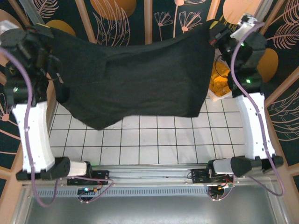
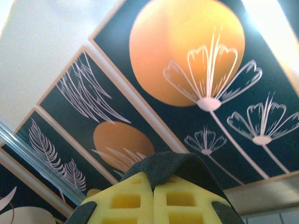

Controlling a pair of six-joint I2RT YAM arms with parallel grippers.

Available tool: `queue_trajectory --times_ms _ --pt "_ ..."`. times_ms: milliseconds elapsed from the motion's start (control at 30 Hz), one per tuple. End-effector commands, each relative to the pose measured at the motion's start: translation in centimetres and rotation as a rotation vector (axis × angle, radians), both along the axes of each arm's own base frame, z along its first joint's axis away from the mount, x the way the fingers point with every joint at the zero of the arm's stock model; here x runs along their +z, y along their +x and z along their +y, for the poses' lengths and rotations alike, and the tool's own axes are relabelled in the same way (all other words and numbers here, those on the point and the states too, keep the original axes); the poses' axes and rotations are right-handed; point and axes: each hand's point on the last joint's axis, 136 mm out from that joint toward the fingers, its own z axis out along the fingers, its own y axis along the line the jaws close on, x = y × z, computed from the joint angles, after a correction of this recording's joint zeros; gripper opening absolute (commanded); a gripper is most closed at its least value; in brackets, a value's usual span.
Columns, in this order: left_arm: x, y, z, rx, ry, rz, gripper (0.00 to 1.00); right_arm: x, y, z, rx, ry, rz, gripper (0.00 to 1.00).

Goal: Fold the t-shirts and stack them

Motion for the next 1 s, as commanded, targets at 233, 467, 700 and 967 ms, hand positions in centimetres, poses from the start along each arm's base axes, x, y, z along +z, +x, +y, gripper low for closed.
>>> queue_trajectory --times_ms 233,467,700,967 --pt "-6.3 12.3 3.2 -0.141 0.006 0.155 0.00 -5.5 11.3 3.9 0.152 0.057 0.137 0.00" --pt "1.9 8.4 5.3 -0.093 0.034 -0.051 0.00 -0.3 11.9 3.1 0.114 0.043 0.052 0.00" --pt "1.0 -2.6 5.2 0.070 0.037 -0.092 0.00 -3.7 6.6 0.9 0.025 0.023 0.124 0.00" --pt "-22.8 -6.8 3.7 0.048 -0.115 0.383 0.35 -26.7 -0.5 0.3 0.004 0.042 0.630 0.28"
